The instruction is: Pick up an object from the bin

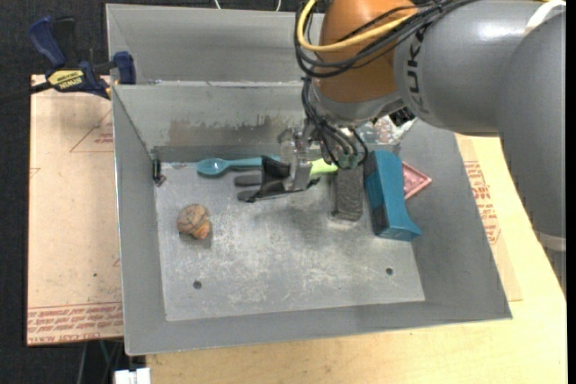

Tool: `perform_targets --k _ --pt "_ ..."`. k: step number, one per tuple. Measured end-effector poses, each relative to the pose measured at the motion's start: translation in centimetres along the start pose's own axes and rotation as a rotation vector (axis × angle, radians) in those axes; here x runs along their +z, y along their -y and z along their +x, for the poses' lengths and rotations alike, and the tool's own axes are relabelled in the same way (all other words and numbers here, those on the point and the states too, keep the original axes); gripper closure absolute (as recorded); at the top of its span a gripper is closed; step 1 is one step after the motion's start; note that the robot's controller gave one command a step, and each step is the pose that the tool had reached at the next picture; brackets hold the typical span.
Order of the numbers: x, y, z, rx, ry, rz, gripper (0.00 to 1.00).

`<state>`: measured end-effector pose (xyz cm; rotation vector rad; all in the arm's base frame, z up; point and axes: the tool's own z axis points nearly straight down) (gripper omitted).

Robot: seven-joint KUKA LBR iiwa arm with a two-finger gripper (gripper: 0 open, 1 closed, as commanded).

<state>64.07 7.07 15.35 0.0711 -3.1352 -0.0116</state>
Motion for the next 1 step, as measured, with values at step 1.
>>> perform_targets --k 1 --pt "-7.39 -1.95 2.42 -0.018 -0.007 0.0 1.0"
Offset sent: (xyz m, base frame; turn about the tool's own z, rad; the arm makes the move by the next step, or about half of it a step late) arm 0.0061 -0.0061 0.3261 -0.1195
